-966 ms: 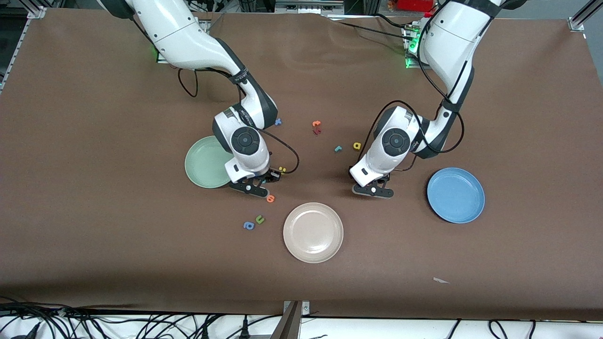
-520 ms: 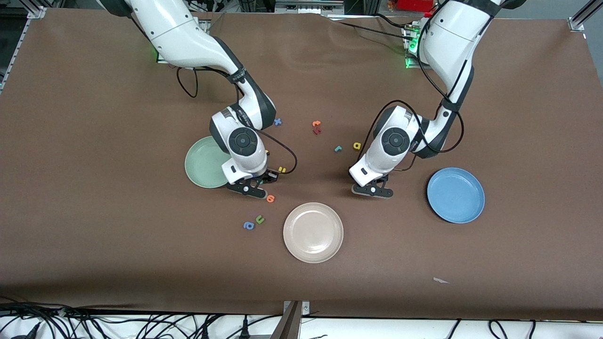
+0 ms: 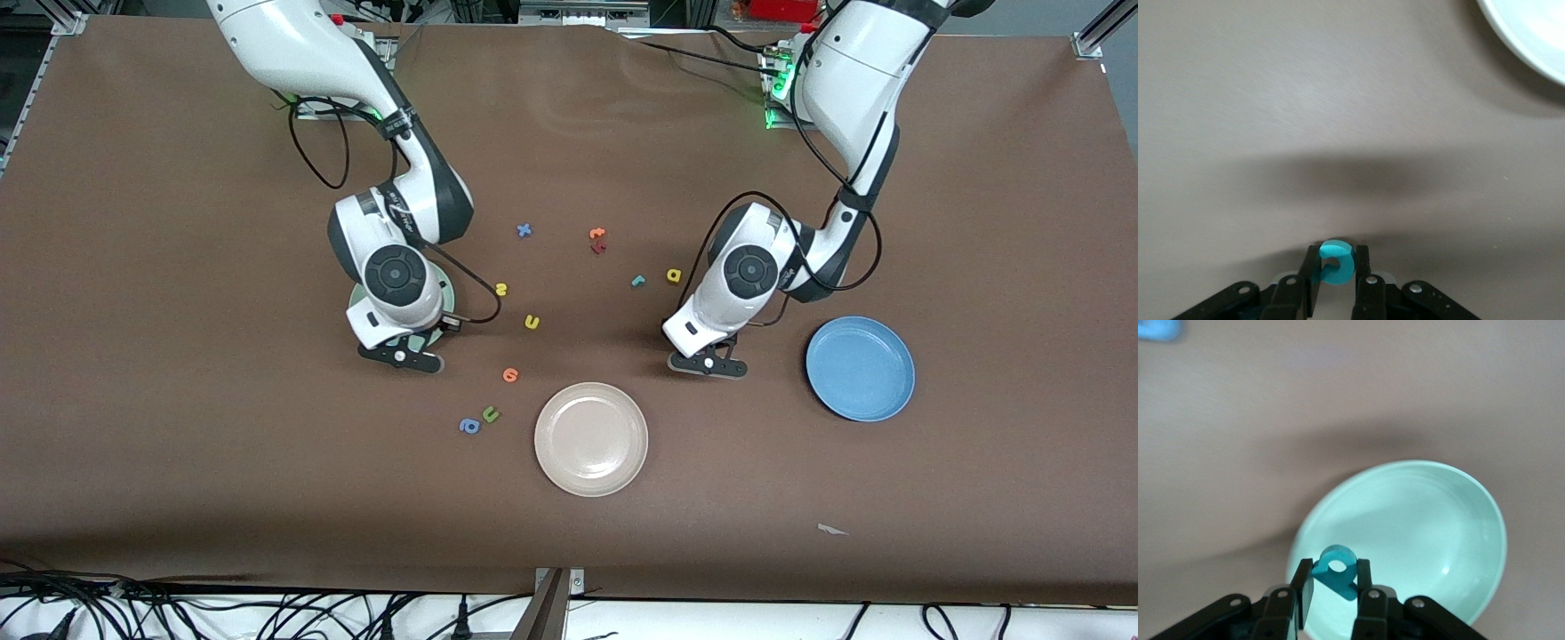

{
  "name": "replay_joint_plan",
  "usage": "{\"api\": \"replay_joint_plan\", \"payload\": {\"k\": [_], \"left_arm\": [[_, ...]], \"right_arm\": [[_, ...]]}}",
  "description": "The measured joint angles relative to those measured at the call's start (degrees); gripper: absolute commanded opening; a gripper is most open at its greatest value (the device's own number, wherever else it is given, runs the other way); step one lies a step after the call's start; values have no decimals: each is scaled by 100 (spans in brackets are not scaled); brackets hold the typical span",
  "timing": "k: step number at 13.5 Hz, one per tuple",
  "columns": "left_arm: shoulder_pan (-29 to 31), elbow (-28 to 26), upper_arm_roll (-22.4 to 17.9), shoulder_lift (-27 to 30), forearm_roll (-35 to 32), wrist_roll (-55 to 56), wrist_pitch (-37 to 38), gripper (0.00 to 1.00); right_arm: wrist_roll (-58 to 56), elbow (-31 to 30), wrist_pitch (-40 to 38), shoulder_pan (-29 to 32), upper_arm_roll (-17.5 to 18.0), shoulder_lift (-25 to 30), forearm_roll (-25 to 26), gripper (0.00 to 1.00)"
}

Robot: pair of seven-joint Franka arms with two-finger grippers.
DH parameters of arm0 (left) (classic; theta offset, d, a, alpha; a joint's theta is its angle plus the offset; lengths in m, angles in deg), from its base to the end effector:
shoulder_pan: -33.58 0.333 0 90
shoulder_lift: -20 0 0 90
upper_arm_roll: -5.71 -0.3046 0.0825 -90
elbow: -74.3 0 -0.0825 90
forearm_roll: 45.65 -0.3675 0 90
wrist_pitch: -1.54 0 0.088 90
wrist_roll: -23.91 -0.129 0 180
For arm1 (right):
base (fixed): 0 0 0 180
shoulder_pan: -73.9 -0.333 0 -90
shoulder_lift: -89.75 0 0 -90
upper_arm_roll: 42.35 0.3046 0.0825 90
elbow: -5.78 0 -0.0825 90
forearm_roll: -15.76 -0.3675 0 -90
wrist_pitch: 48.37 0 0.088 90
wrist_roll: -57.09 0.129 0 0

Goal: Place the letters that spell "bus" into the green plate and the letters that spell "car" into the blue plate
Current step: 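Drop the teal q on the green plate while the left gripper drops c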

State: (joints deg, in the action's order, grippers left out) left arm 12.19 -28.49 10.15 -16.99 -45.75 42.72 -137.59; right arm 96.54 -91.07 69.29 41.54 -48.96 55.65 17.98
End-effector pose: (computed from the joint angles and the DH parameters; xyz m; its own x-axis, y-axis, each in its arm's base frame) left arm 0.5737 -0.2751 0.1704 0.9938 -0.1088 -0.0240 -0.1078 -0.9934 0.0399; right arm 0.5640 0.2743 0.2171 0.9697 -0.2146 -0.1163 -0.1860 -0.9582 0.2172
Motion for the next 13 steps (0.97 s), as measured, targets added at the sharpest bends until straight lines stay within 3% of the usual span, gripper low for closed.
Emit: {"api": "replay_joint_plan", "payload": {"k": [3,4,5,6,10,11,13], "left_arm": [[207,767,-169,49,-187,-328,1249,17],[353,921,-192,71,-200,-578,1524,17],[534,993,-213,83,-251,-850,1670,17],[741,1004,-220,82,-428,-1089,1726,17],[1411,1001,-222,65,-1160,-1418,1847,19],[1515,1000,-221,62,-1242,-1454,1862,27],[1701,992,-227,49,-1319,-1504,1879,100]], "right_arm": [[-11,-838,661,-3,-35,93,0,12],[-11,-987,800,-6,-35,97,0,32],[-11,-1057,846,-6,-35,109,0,93],[-11,-1085,846,-7,-36,139,0,100],[-10,-1100,816,-4,-119,407,0,100],[-10,-1101,811,-4,-142,455,0,100],[-11,-1099,811,-4,-161,524,0,100]]}}
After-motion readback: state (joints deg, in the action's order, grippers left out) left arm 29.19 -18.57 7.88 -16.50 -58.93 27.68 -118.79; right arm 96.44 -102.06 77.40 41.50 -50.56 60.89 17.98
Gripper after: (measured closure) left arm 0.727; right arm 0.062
